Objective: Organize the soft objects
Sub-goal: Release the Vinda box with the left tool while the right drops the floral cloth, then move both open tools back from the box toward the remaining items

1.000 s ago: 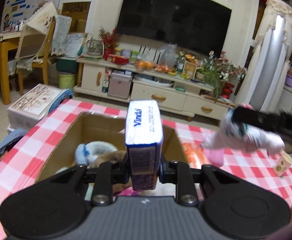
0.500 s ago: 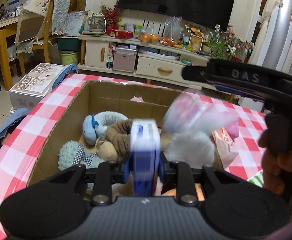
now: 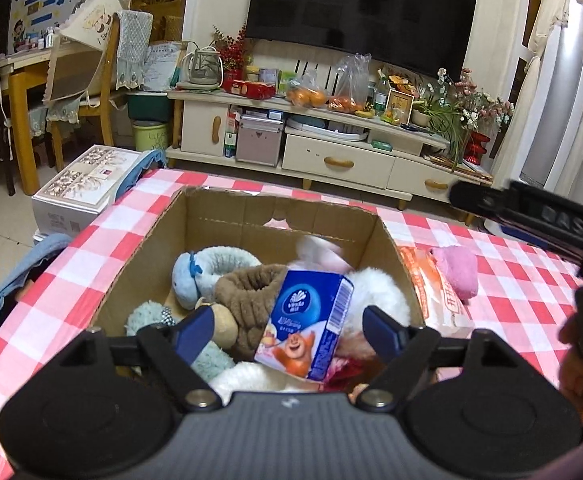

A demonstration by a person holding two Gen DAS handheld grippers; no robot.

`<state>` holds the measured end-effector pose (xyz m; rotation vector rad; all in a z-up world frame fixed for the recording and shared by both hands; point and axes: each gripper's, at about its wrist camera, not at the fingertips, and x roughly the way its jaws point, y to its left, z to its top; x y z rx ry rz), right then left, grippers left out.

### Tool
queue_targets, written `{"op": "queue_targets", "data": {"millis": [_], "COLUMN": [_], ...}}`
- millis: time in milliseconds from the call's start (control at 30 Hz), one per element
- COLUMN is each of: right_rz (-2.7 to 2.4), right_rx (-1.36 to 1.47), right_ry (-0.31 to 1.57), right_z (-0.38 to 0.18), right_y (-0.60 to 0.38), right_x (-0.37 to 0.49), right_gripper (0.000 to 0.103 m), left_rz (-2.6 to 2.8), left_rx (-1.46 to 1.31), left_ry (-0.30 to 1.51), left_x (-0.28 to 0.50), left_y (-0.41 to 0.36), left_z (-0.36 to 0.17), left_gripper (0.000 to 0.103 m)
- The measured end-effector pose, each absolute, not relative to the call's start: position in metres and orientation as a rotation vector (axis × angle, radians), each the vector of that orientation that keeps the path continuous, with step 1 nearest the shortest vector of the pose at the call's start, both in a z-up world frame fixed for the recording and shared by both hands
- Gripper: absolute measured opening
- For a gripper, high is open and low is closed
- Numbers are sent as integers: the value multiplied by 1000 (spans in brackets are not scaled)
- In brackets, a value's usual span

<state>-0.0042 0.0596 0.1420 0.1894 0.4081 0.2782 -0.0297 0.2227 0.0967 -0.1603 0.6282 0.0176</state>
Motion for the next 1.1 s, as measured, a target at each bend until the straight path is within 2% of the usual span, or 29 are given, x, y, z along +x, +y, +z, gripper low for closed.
{"op": "queue_targets", "data": {"millis": [433, 533, 1100], "right_rz": [175, 158, 119], "right_rx": [204, 194, 217], "right_ry": [394, 397, 414], "right_z": [137, 134, 126], "right_y": [36, 31, 12], "right_x": [-33, -40, -65], "right_gripper": [101, 101, 103], "left_rz": [18, 10, -34], "left_rx": [-142, -137, -68], "left_ry": [592, 586, 555], "left_x": [-33, -34, -36], "left_y": [210, 204, 166], "left_z": [105, 106, 109], "left_gripper": [84, 89, 94]}}
